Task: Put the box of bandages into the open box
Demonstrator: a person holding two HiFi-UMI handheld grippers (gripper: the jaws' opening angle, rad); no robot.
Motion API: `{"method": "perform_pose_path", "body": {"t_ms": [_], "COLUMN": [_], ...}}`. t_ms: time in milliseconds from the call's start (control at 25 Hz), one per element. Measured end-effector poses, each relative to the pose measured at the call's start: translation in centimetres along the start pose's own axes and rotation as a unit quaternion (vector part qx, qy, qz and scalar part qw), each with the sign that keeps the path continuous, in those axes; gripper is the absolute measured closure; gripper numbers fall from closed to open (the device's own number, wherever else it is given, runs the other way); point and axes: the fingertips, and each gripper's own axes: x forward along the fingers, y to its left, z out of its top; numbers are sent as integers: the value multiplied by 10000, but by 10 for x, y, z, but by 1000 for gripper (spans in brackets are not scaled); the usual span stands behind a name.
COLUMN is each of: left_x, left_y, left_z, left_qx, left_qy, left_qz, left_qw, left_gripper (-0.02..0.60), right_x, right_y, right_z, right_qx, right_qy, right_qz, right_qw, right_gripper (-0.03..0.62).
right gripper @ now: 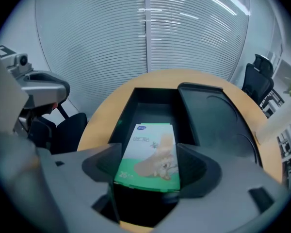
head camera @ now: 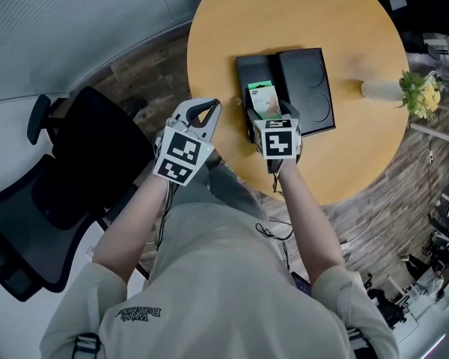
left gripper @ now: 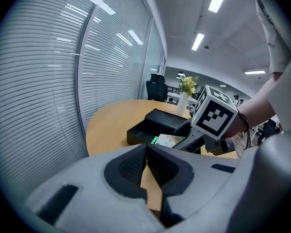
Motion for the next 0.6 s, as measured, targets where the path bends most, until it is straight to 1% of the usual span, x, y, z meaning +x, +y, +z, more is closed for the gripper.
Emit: {"method": "perform_pose_path", "body": {"t_ms": [240,320,440,600], "left_x": [7,5,4,1], "left_y": [-11,-15,-21,-24], "left_z": [-1,2,4,5], "left_qx": [-11,38,75,75], "left_qy": [69,59,74,92], "left_qz": [-174,-218,-297,-308], "left_qw": [9998,9997,9995,9995], "left_gripper": [558,558,558,558], "right_x": [5,5,6,3], "right_y": [1,1,5,5], "right_z": [-6,-4,-3,-2], "right_qx": [-60,-107,-29,-20], "right_qy": [319,285,168,97], "right_qz": [-32,-53,50,102], "right_qw": [9995,9995,9998,9999], "right_gripper": [224,224,224,224]}}
